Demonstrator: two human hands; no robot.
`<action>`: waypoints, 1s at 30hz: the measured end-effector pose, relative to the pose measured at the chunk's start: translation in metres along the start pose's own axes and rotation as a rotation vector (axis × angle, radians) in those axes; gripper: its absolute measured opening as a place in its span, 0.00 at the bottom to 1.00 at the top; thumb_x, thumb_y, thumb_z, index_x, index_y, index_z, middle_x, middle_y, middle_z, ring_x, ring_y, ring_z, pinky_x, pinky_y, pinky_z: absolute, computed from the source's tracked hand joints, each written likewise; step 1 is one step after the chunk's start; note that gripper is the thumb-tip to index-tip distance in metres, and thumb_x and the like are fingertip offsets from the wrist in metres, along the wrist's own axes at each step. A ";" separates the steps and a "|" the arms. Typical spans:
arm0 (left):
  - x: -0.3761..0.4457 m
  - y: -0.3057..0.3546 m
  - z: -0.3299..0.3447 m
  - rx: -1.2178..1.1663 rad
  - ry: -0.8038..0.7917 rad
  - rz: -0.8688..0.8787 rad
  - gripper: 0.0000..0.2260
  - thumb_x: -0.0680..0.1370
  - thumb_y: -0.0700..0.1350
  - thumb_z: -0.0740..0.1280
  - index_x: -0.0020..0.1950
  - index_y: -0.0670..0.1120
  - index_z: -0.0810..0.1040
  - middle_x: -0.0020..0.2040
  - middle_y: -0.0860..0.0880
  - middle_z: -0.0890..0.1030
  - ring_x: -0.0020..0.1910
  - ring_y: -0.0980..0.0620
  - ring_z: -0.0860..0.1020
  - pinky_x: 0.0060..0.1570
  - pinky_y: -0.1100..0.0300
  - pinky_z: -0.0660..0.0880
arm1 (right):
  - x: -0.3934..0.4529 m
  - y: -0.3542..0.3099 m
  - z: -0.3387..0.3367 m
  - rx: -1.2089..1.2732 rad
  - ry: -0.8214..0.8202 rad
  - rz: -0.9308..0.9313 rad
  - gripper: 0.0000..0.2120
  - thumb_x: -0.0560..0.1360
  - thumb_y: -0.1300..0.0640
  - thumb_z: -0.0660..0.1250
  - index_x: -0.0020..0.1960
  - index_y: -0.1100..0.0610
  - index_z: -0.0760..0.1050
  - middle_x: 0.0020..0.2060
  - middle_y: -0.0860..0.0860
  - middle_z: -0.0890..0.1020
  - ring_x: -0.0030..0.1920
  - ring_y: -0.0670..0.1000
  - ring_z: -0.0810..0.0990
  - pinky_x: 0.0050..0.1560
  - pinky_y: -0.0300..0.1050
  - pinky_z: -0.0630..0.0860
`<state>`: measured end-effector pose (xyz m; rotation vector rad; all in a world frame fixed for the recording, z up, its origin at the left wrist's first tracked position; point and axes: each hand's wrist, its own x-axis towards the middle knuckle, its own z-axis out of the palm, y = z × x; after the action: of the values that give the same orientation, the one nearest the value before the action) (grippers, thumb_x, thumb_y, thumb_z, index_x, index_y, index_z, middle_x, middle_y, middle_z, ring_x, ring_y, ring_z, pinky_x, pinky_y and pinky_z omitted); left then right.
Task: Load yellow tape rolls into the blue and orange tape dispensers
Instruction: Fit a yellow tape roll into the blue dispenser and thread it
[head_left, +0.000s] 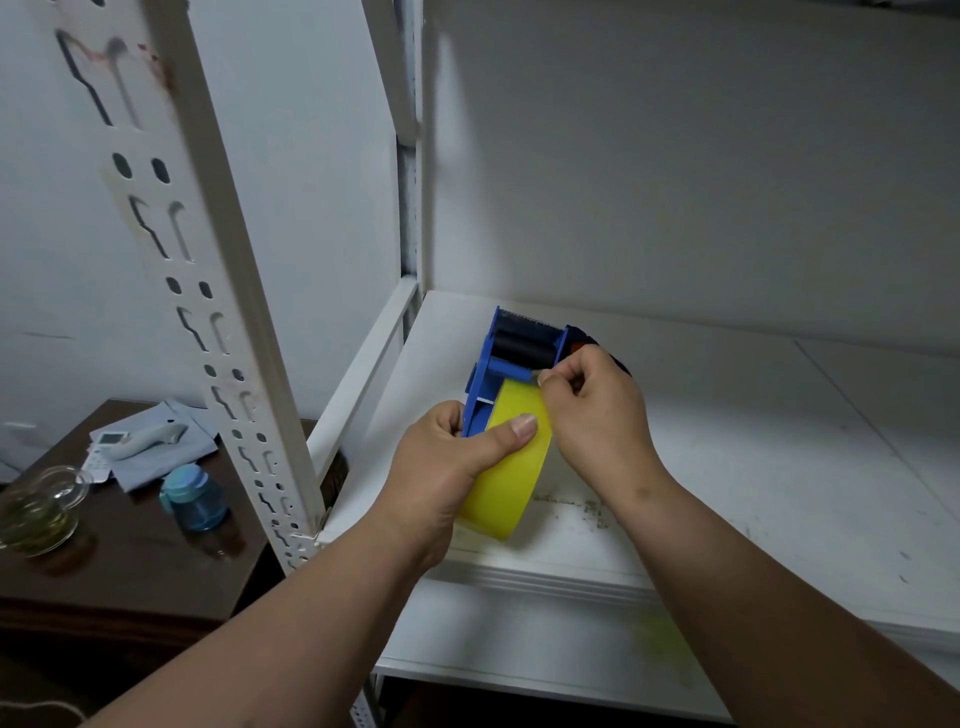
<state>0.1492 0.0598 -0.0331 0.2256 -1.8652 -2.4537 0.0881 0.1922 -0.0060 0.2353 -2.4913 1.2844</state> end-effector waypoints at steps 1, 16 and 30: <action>0.000 0.001 0.000 0.005 0.004 -0.002 0.33 0.54 0.60 0.82 0.49 0.42 0.77 0.49 0.45 0.74 0.44 0.44 0.71 0.43 0.46 0.68 | 0.000 0.001 0.001 -0.002 0.004 0.006 0.10 0.75 0.55 0.64 0.36 0.49 0.68 0.32 0.43 0.73 0.33 0.42 0.71 0.31 0.38 0.63; 0.015 0.011 -0.014 0.128 -0.356 0.036 0.06 0.67 0.44 0.76 0.34 0.51 0.81 0.30 0.55 0.81 0.27 0.61 0.78 0.27 0.70 0.71 | 0.008 -0.002 -0.010 -0.195 0.035 -0.107 0.09 0.76 0.53 0.62 0.38 0.50 0.67 0.31 0.43 0.70 0.32 0.46 0.70 0.42 0.48 0.71; 0.019 0.014 -0.021 0.237 -0.336 0.037 0.21 0.70 0.54 0.74 0.28 0.41 0.71 0.28 0.49 0.69 0.30 0.54 0.69 0.39 0.65 0.67 | 0.013 -0.018 -0.016 -0.461 0.125 -0.303 0.06 0.73 0.54 0.60 0.38 0.51 0.67 0.40 0.47 0.72 0.48 0.53 0.71 0.48 0.44 0.52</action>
<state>0.1330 0.0331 -0.0263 -0.2279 -2.2685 -2.3596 0.0845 0.1950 0.0211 0.3845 -2.4434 0.5698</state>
